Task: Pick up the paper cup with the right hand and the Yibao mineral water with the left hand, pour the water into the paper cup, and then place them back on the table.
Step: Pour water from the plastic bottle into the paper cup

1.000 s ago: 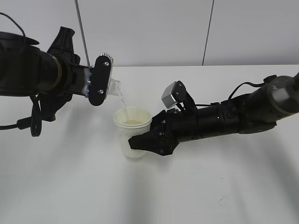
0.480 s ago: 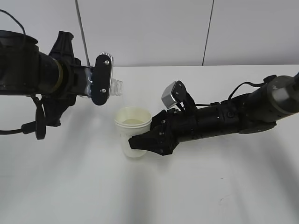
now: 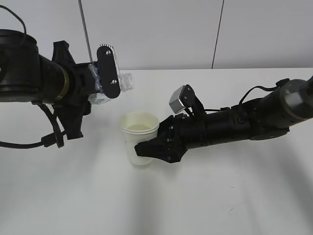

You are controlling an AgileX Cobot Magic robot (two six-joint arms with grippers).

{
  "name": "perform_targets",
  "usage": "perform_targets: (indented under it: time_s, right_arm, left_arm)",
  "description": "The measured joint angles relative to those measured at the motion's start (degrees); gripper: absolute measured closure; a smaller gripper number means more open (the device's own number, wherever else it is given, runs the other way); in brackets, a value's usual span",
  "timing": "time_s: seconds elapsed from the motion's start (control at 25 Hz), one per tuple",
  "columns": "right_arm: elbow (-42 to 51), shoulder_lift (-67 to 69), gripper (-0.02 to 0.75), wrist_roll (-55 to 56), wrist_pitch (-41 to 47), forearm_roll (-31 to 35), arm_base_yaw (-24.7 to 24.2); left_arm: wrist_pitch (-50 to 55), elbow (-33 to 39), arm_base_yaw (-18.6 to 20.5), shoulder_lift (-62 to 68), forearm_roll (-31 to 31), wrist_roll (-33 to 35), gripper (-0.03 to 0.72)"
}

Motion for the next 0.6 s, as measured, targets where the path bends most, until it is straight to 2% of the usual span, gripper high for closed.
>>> perform_targets:
  time_s: [0.44,0.6]
  right_arm:
    - [0.0,0.0,0.236,0.7,0.1,0.0,0.0]
    - [0.0,0.0,0.236,1.0,0.1,0.0,0.0]
  left_arm:
    - [-3.2,-0.1,0.0,0.0,-5.1,-10.2,0.383]
    - [-5.4,-0.1,1.3,0.0,-6.2,-13.5,0.384]
